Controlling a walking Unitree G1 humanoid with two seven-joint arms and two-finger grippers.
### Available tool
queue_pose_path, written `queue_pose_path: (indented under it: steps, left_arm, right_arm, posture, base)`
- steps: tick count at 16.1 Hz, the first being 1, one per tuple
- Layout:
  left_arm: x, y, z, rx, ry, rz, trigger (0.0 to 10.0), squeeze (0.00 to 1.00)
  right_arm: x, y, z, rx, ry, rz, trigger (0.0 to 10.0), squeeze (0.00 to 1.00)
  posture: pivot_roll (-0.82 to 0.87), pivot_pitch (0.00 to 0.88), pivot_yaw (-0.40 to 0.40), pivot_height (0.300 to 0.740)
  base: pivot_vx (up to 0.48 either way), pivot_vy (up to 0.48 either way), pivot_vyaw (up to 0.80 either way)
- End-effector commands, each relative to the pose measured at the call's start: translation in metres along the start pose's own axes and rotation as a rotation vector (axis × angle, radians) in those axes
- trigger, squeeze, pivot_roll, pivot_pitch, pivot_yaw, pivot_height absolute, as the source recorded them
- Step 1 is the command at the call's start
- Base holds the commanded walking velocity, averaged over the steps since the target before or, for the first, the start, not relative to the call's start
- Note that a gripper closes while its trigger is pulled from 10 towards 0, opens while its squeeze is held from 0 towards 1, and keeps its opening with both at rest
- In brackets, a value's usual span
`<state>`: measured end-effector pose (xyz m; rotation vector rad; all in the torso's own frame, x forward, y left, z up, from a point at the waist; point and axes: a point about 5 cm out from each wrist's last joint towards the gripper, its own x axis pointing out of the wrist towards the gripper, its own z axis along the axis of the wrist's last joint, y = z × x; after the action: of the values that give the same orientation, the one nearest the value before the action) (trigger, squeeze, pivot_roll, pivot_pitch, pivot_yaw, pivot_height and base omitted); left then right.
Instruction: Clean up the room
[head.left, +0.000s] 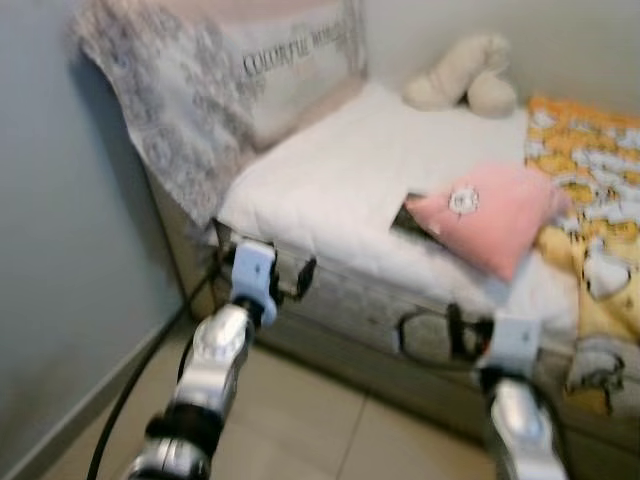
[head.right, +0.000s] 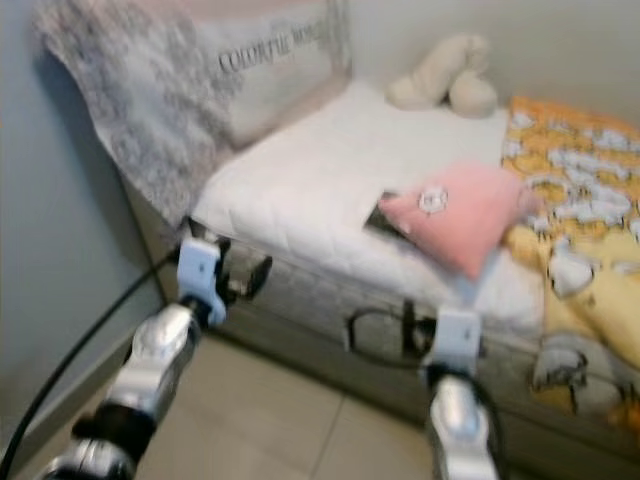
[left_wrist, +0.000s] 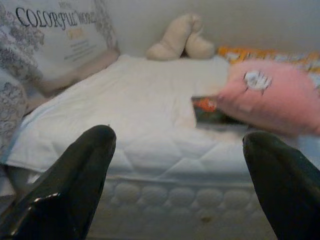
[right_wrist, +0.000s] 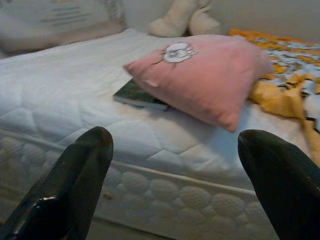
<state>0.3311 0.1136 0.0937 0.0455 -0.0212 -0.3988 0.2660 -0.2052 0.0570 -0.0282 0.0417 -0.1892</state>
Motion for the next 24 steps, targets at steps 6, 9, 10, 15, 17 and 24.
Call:
queue_pose_path:
  steps: [6, 9, 10, 15, 17, 24]
  left_arm:
    - [0.008, -0.003, 0.006, -0.02, -0.014, 0.019, 10.0, 0.0]
    - [0.01, -0.006, 0.005, -0.033, -0.013, 0.003, 10.0, 0.0]
    - [0.01, -0.006, 0.006, -0.037, -0.013, 0.001, 10.0, 0.0]
    - [0.015, -0.008, 0.005, -0.029, 0.01, 0.058, 10.0, 1.0]
    - [0.017, -0.01, 0.006, -0.059, 0.002, 0.069, 10.0, 1.0]
    - [0.019, -0.013, 0.007, -0.06, 0.0, 0.066, 10.0, 1.0]
  right_arm:
    - [0.0, -0.001, -0.001, -0.009, -0.003, -0.005, 10.0, 0.0]
    - [0.003, -0.002, 0.0, 0.004, 0.001, -0.02, 10.0, 0.0]
    - [0.004, -0.005, 0.0, -0.001, 0.004, -0.03, 10.0, 0.0]
    - [0.011, -0.002, 0.01, -0.011, -0.041, 0.0, 10.0, 1.0]
    - [0.015, -0.003, 0.013, -0.028, -0.042, -0.007, 10.0, 1.0]
    - [0.013, -0.004, 0.008, -0.036, -0.026, -0.007, 10.0, 1.0]
  posture:
    - [0.13, 0.0, 0.019, 0.74]
    - [0.13, 0.0, 0.021, 0.74]
    - [0.13, 0.0, 0.02, 0.74]
    - [0.12, 0.0, 0.015, 0.74]
    - [0.13, 0.0, 0.013, 0.74]
    - [0.12, 0.0, 0.023, 0.74]
  base:
    - [0.396, 0.0, -0.18]
    - [0.48, 0.0, -0.71]
    - [0.48, 0.0, -0.68]
    - [0.478, 0.0, -0.41]
    - [0.48, 0.0, 0.0]
    - [0.48, 0.0, 0.0]
